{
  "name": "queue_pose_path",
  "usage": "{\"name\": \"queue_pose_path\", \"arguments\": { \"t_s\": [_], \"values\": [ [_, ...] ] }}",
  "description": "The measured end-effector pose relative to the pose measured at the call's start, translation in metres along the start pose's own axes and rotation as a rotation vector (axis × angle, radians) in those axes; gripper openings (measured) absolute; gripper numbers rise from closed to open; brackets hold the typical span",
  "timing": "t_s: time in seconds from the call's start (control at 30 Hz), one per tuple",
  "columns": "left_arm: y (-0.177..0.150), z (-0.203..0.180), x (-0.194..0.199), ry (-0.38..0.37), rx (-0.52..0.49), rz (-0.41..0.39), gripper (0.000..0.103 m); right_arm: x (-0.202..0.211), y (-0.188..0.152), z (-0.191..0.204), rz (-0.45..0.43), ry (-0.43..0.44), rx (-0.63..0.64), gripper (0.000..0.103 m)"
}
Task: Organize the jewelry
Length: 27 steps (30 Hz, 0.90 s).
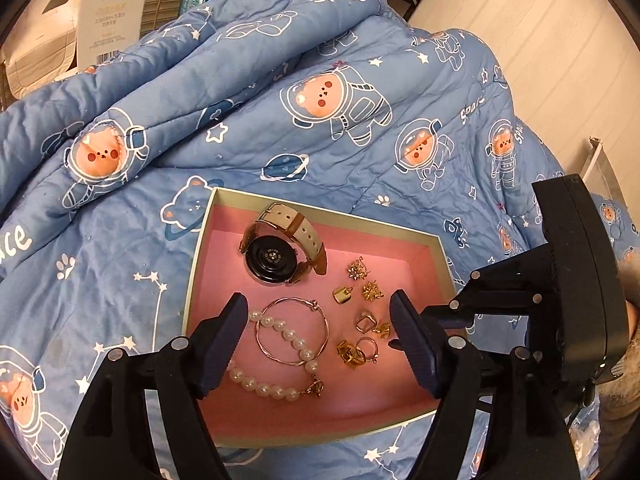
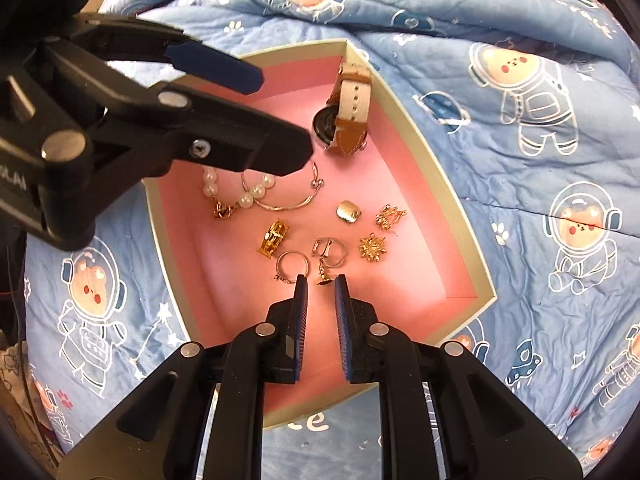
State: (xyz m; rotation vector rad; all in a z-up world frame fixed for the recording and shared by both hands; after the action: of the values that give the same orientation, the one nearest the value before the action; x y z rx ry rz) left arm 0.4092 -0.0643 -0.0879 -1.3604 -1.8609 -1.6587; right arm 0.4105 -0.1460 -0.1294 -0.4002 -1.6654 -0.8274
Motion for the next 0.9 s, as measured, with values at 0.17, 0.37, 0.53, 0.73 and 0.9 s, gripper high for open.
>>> {"name": "queue_pose_path", "arguments": {
  "t_s": [0.17, 0.37, 0.53, 0.73, 0.9],
  "values": [
    [-0.005, -0.001, 0.018, 0.061, -0.036, -0.051, 0.081, 0.027, -0.004, -0.001, -0.152, -0.015, -0.091, 0.061],
    [-0.020, 0.005, 0.053, 0.187, -0.054, -0.154, 0.091, 0.048, -0.018, 0.009, -0.297, -0.085, -0.182, 0.061],
    [-0.042, 0.005, 0.075, 0.332, -0.099, -0.196, 0.093, 0.079, -0.048, 0.017, -0.450, -0.128, -0.285, 0.079],
    [-0.069, -0.006, 0.095, 0.391, -0.127, -0.213, 0.095, 0.091, -0.079, 0.037, -0.537, -0.168, -0.450, 0.081],
    [-0.089, -0.022, 0.112, 0.420, -0.164, -0.235, 0.095, 0.110, -0.105, 0.064, -0.612, -0.165, -0.519, 0.082]
  ]
}}
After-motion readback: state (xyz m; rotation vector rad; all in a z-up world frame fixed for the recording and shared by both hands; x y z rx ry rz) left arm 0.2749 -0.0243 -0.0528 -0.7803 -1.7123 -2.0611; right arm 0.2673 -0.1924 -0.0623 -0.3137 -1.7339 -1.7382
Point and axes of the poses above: each gripper's, at about its wrist camera, not at the fingertips, and x roughly against the way its jaws point, z to its left, y to its top, the point moved 5 cm from there along -x, roughly the way its jaws point, and after that the axes turned 9 degrees about -x, right-handed, at the moved point
